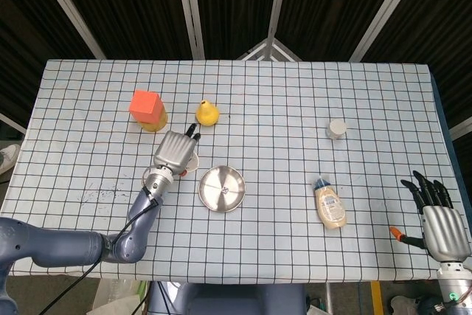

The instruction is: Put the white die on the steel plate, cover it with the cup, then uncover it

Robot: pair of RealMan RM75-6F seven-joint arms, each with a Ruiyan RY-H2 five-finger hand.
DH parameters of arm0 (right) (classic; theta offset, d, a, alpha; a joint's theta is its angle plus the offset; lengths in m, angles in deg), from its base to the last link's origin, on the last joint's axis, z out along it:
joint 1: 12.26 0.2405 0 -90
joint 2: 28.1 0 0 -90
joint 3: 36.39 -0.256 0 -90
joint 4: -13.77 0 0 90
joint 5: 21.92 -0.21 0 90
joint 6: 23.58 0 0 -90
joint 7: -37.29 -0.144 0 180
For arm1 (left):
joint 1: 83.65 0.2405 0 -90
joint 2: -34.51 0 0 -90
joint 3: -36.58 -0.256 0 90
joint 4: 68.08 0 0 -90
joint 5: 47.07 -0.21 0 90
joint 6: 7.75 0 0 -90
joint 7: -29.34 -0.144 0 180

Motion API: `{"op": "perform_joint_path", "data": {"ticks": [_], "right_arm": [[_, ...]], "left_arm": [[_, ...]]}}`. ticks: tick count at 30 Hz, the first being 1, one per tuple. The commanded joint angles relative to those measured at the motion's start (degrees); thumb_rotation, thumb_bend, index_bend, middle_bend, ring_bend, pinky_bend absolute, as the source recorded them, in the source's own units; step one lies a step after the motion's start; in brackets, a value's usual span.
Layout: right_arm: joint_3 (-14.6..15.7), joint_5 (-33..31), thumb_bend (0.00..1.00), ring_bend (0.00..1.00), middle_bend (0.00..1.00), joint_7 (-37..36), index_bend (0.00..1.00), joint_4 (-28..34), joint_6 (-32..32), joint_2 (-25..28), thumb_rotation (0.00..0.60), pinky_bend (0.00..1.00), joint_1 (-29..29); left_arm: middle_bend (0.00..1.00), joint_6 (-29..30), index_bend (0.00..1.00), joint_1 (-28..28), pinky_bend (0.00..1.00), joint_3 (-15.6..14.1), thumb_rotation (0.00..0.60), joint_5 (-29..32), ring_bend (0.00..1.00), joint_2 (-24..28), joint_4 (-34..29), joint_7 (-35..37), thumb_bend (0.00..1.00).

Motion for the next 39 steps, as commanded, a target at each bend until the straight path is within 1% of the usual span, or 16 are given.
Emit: {"op": "perform_joint_path", "data": {"ticks": [1,9,15,20,27,33,39], "right_arm": [[0.0,0.0,0.14,0.1,0.03,0.0,0.18,0.0,0.0,0.0,0.6,0.0,0.0],[0.0,-0.3,0.14,0.1,0.03,0.0,0.18,-0.2,-0.1,0.0,0.6,0.0,-0.1],[0.0,-0.4,0.14,0.1,0.03,-0.3,0.18,-0.2,0.3,0.2,0.6,0.0,-0.3],[0.1,-0.3,0.14,0.1,0.03,-0.3,0.18,-0.3,0.2,0.2,0.6,0.0,-0.3],[0.1,-0.1,0.14,0.1,0.03,-0.2,0.18,-0.2,0.0,0.1,0.6,0.0,-0.1],[0.2,-0.2,0.14,0.1,0.03,-0.1,0.18,-0.2,-0.3,0.1,0.6,0.0,-0.1],[0.1,-0.5,0.14,0.1,0.03,0.0,0.18,-0.2,-0.4,0.0,0.6,0.0,0.0]], "left_arm": [[0.21,0.0,0.26,0.0,0.74,-0.1,0.6,0.4,0.64,-0.9,1.0,0.0,0.08],[0.29,-0.3,0.23,0.0,0.74,0.1,0.6,0.6,0.66,-3.3,3.9,0.3,0.09],[0.35,0.0,0.26,0.1,0.75,0.3,0.6,0.1,0.67,-4.1,4.9,0.6,0.14],[0.33,1.0,0.26,0.3,0.75,1.1,0.6,-0.6,0.66,-3.8,4.6,1.0,0.15],[0.33,2.4,0.27,0.3,0.75,1.6,0.6,-0.6,0.66,-2.5,2.7,-0.2,0.15],[0.32,3.0,0.26,0.4,0.75,1.7,0.6,0.4,0.66,-1.7,2.3,-1.5,0.15],[0.34,2.8,0.27,0.3,0.75,1.3,0.6,1.0,0.66,-1.3,2.1,-2.9,0.15]]}}
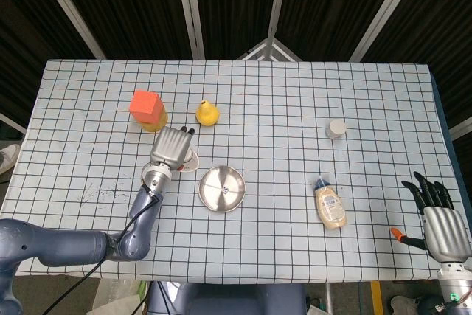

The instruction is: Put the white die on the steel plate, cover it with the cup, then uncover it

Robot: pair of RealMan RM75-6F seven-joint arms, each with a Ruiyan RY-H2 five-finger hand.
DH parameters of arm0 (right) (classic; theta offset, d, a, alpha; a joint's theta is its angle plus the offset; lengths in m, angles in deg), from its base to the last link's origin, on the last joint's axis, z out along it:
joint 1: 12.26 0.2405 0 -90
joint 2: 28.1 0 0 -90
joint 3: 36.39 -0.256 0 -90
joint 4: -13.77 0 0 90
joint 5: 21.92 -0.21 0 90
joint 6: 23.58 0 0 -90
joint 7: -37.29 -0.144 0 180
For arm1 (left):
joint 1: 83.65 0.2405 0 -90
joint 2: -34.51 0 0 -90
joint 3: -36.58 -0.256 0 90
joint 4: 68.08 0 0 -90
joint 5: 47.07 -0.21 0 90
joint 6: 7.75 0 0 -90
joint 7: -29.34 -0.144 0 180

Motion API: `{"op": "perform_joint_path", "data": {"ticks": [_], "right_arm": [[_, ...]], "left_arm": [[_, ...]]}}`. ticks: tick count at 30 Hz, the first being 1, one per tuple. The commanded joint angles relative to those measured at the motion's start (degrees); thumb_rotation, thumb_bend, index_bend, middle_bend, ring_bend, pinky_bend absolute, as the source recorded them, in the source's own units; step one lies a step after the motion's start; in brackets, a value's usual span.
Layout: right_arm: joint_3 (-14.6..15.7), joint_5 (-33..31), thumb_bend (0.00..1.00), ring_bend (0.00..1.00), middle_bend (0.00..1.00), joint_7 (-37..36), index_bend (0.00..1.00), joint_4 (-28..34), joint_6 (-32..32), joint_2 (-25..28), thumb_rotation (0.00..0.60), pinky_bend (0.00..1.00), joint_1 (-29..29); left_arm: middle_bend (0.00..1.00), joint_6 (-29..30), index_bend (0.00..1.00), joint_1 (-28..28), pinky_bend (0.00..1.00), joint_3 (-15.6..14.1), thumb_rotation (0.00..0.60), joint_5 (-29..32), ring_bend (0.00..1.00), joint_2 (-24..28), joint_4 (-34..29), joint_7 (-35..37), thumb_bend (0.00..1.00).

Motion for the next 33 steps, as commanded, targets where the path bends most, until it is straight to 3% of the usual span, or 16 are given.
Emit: {"op": "perform_joint_path", "data": {"ticks": [1,18,33], "right_arm": [[0.0,0.0,0.14,0.1,0.03,0.0,0.18,0.0,0.1,0.0,0.6,0.0,0.0],[-0.1,-0.3,0.14,0.1,0.03,-0.4,0.18,-0.2,0.1,0.1,0.6,0.0,-0.1],[0.0,-0.3,0.14,0.1,0.03,-0.5,0.18,-0.1,0.0,0.2,0.6,0.0,-0.1]], "left_arm": [[0.34,0.0,0.27,0.0,0.75,-0.2,0.6,0.0,0.66,0.1,0.0,-0.4,0.15],[0.36,-0.9,0.33,0.0,0.75,-0.5,0.6,0.5,0.66,-0.9,1.2,-1.3,0.22],[0.37,-1.6,0.36,0.0,0.75,-0.6,0.6,0.2,0.67,-1.5,1.7,-1.4,0.43]]}}
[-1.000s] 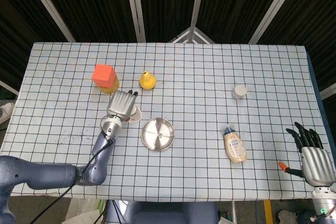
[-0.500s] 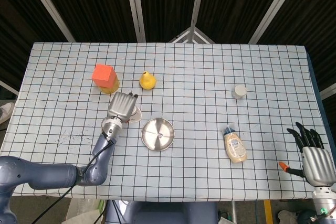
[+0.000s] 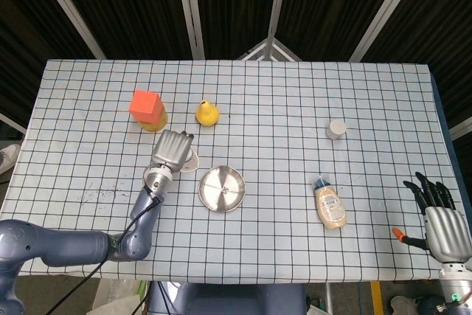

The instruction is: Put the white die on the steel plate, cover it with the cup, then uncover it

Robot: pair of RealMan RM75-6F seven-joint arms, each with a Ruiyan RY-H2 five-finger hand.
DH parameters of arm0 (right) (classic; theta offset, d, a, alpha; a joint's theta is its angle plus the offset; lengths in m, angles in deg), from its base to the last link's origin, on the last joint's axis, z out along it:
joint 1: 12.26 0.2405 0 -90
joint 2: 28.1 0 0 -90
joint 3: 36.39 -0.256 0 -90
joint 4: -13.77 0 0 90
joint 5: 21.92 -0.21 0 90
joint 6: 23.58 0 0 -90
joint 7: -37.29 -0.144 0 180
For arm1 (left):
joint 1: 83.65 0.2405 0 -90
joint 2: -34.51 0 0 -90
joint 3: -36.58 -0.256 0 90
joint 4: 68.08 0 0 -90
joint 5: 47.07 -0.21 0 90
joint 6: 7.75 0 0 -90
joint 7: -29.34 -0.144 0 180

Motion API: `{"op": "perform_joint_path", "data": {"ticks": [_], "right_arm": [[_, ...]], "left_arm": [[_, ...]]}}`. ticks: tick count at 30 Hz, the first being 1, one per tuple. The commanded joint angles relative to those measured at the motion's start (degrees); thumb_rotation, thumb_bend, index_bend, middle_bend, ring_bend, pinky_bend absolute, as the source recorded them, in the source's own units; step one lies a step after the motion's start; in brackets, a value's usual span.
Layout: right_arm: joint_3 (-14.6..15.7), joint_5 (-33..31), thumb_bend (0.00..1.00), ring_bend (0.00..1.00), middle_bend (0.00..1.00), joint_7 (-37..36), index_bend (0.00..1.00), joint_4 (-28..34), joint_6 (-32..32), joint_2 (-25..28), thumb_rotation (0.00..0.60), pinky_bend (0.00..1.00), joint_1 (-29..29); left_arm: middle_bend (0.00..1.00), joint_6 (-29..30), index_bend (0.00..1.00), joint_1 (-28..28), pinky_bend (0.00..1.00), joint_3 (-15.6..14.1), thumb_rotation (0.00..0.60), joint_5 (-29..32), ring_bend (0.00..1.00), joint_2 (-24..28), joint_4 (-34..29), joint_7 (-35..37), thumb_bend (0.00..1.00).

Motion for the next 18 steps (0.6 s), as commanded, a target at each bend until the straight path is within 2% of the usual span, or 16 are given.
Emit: {"op": "perform_joint_path", "data": {"ticks": [1,11,18], "right_arm": [[0.0,-0.1,0.14,0.1,0.03,0.0,0.18,0.0,0.0,0.0,0.6,0.0,0.0],[0.0,0.0,0.14,0.1,0.03,-0.4,0.18,0.0,0.0,0.2,0.6,0.0,0.0],[0.0,-0.1,0.14,0.1,0.03,-0.6,0.18,-0.2,-0.2,0.1,0.6,0.0,0.0]], "left_arm": [[0.38,-0.2,0.36,-0.1,0.75,-0.1,0.6,-0.3,0.67,-0.2,0.1,0.0,0.44],[0.4,0.3,0.38,-0.1,0.75,0.2,0.6,-0.8,0.67,-0.4,-0.2,-0.2,0.45],[0.39,2.1,0.38,-0.2,0.75,2.1,0.6,-2.1,0.67,1.1,-3.9,0.6,0.46]]}}
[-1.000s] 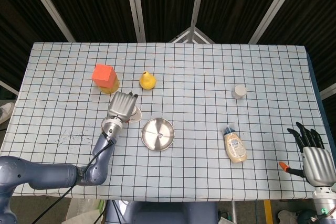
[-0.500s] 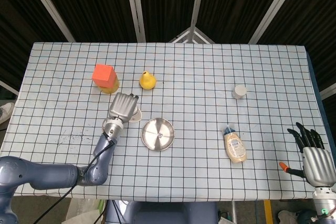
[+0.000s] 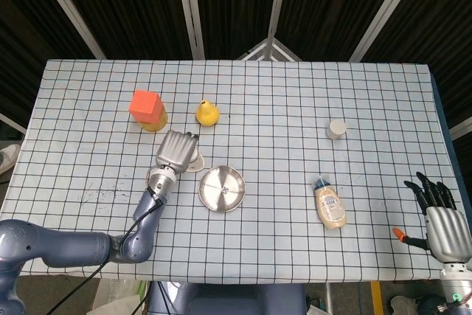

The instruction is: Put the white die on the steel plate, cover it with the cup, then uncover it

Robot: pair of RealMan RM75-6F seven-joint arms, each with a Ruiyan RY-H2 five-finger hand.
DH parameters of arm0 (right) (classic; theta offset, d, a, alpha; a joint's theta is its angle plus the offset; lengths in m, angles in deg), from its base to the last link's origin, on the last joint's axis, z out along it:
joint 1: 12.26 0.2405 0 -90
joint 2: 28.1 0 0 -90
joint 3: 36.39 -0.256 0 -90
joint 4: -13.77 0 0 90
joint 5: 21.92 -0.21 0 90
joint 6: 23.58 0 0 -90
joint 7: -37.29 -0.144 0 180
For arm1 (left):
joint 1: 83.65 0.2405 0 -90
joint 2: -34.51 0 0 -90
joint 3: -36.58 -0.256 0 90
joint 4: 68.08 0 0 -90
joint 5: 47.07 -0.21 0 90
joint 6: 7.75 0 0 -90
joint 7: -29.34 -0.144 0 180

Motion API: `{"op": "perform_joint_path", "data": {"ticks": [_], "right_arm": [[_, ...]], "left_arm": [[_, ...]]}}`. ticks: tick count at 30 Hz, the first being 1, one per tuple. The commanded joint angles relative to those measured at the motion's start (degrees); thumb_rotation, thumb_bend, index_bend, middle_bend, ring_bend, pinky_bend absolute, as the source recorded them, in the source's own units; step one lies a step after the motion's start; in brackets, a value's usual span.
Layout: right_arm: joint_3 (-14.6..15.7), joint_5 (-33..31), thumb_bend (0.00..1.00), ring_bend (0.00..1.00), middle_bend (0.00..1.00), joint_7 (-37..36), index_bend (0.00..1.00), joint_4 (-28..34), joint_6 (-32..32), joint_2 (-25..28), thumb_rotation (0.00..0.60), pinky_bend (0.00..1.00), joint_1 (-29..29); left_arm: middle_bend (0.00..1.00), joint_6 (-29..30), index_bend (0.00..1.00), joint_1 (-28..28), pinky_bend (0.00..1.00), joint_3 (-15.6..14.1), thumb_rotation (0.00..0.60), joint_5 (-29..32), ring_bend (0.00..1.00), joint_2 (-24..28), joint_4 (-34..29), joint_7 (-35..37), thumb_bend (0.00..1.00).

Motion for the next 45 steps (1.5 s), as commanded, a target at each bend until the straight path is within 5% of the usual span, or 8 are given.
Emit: {"op": "perform_joint_path", "data": {"ticks": [1,10,21,45], "right_arm": [[0.0,0.0,0.14,0.1,0.03,-0.1,0.18,0.0,-0.1,-0.1,0.6,0.0,0.1],[-0.1,0.4,0.14,0.1,0.03,-0.6,0.18,0.1,0.1,-0.1,0.6,0.0,0.1],[-0.2,0.4,0.14,0.1,0.03,-1.6,0.18,0.0,0.6,0.4,0.6,0.0,-0.1],[-0.4,-0.2,0.14,0.1,0.03,-3.0,0.18,-0.5,0.6,0.9,0.6,0.0,-0.4]], "left_arm": [[0.39,1.7,0.38,-0.3,0.75,1.6,0.6,-0.9,0.67,1.6,-3.2,0.1,0.46],[0.4,3.9,0.39,-1.2,0.75,5.7,0.6,-0.3,0.67,4.5,-12.1,0.2,0.45],[0.41,0.9,0.4,-3.6,0.75,7.5,0.6,3.7,0.67,1.7,-13.7,0.8,0.46],[0.43,3.6,0.41,-9.7,0.75,5.5,0.6,13.1,0.67,-2.4,-11.6,-8.7,0.45]]}}
